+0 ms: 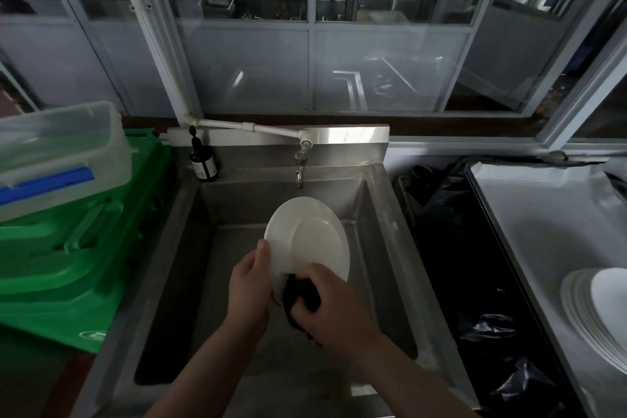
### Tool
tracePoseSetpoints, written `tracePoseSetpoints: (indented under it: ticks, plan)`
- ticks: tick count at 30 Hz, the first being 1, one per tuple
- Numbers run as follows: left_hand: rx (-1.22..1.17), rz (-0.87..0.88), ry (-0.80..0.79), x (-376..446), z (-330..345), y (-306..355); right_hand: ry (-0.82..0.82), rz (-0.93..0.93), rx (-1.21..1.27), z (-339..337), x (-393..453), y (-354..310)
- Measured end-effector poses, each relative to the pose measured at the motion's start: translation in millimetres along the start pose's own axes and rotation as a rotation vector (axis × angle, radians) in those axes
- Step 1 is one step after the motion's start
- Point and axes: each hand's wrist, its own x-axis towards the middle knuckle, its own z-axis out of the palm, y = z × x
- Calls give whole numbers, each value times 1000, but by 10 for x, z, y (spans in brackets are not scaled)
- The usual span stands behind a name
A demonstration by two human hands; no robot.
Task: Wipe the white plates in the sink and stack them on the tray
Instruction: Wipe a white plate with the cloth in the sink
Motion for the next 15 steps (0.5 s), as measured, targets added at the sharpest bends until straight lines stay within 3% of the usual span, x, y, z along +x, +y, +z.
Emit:
tracePoseSetpoints:
  ticks: [15]
  plan:
    - [344,246,-165,-9,-5,-34,217,177,116,-358,497,-46]
